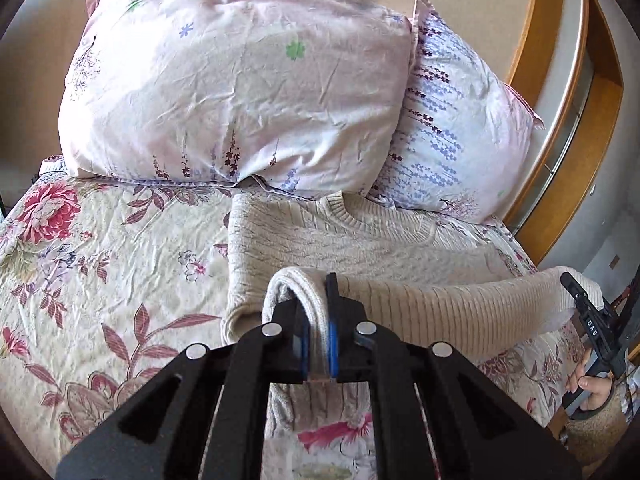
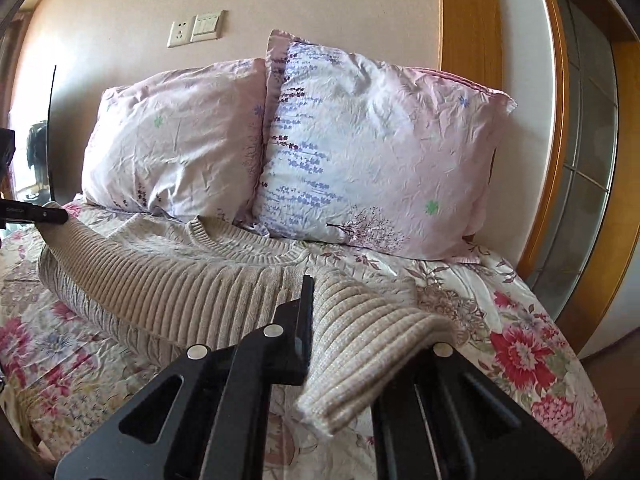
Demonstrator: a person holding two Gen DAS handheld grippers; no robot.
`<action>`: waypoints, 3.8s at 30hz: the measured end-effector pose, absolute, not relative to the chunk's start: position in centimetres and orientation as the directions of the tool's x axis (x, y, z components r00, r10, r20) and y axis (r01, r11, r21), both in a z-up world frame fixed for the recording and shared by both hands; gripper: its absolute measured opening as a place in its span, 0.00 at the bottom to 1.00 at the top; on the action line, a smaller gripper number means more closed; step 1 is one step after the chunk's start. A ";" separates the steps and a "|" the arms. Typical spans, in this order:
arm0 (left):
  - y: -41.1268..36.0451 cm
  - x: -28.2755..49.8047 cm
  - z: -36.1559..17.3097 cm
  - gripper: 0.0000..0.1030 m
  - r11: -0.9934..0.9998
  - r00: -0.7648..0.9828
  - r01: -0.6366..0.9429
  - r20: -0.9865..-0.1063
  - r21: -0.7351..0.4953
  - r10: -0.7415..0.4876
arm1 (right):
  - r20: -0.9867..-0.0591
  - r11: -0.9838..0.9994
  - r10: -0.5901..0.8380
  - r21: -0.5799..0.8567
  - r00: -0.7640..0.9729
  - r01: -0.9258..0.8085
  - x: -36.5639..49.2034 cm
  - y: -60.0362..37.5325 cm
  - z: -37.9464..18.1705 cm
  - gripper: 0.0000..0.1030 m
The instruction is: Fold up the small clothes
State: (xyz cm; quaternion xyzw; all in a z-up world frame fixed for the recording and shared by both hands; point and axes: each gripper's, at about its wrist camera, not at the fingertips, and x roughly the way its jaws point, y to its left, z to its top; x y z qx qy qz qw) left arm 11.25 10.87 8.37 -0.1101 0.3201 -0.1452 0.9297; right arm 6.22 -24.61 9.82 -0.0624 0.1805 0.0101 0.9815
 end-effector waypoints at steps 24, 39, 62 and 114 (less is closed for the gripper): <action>10.0 27.9 2.6 0.06 0.889 0.647 -0.052 -0.693 -0.455 -0.317 | -0.657 0.880 0.128 0.421 0.743 0.221 24.7 -30.4 4.0 0.06; 9.7 28.7 1.1 0.09 0.856 0.674 -0.089 -0.664 -0.510 -0.325 | -0.557 0.615 0.262 0.726 0.788 0.309 25.3 -33.6 0.9 0.28; 12.3 24.4 3.4 0.96 0.952 0.686 0.011 -0.690 -0.306 -0.230 | -0.681 0.990 0.052 0.130 0.730 0.051 23.4 -21.1 5.6 0.99; 9.9 24.5 3.6 0.20 0.536 0.498 0.062 -0.439 -0.842 -0.748 | -0.788 0.998 -0.046 -0.016 0.614 0.054 25.2 -19.6 1.9 0.99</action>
